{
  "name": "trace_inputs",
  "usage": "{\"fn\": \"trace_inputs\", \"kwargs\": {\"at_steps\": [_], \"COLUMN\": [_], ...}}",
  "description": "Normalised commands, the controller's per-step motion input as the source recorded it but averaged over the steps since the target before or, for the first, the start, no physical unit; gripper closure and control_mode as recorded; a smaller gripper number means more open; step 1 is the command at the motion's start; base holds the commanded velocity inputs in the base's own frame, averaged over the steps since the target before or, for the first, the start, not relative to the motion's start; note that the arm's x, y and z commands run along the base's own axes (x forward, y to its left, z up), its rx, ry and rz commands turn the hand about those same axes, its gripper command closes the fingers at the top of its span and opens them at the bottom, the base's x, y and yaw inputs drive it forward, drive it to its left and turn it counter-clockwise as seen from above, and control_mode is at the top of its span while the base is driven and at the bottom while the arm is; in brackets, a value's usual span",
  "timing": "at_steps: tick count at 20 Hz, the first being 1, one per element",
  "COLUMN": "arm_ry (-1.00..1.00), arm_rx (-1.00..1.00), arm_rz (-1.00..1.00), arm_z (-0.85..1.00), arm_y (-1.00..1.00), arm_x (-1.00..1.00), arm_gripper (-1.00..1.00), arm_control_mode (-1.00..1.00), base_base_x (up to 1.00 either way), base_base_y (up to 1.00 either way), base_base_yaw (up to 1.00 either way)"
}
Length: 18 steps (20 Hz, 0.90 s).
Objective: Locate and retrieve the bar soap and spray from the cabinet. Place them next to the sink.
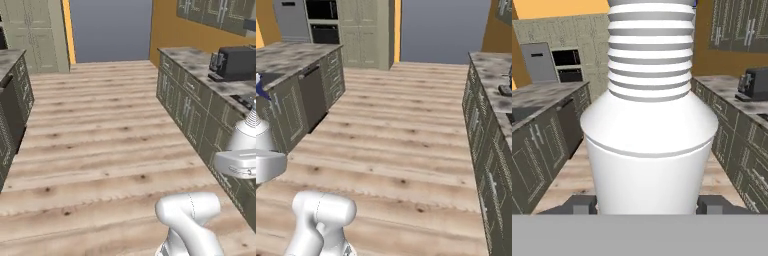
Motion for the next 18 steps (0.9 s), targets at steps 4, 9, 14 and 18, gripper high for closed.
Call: {"fn": "trace_inputs", "kwargs": {"at_steps": [4, 9, 14, 18], "arm_ry": [0.00, 0.00, 0.00, 0.00], "arm_rx": [0.00, 0.00, 0.00, 0.00], "arm_rz": [0.00, 0.00, 0.00, 0.00], "arm_z": [0.00, 0.00, 0.00, 0.00], "arm_y": [0.00, 0.00, 0.00, 0.00], "arm_x": [0.00, 0.00, 0.00, 0.00], "arm_gripper": [1.00, 1.00, 1.00, 1.00], "arm_control_mode": [1.00, 1.00, 1.00, 1.00], "base_base_x": [-0.11, -0.01, 0.22, 0.39], "base_base_y": [0.49, 0.52, 0.49, 0.44], "base_base_yaw": [0.45, 0.41, 0.35, 0.23]}}
